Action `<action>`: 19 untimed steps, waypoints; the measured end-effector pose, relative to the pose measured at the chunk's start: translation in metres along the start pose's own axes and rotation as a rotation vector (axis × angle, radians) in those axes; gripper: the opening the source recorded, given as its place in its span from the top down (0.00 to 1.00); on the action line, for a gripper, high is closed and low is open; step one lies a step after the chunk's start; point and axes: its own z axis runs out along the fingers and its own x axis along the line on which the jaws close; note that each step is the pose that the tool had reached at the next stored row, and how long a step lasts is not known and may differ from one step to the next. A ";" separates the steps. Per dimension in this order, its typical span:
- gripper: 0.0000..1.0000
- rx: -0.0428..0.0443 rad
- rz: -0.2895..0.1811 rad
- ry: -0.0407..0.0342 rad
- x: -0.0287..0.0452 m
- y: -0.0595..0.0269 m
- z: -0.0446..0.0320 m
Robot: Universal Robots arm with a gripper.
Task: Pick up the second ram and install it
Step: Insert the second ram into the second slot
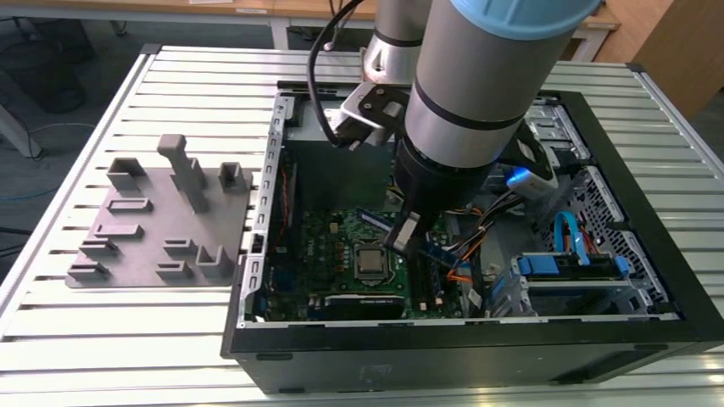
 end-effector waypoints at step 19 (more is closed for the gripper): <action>0.86 0.0100 0.099 -0.0018 0.0000 0.0000 0.0000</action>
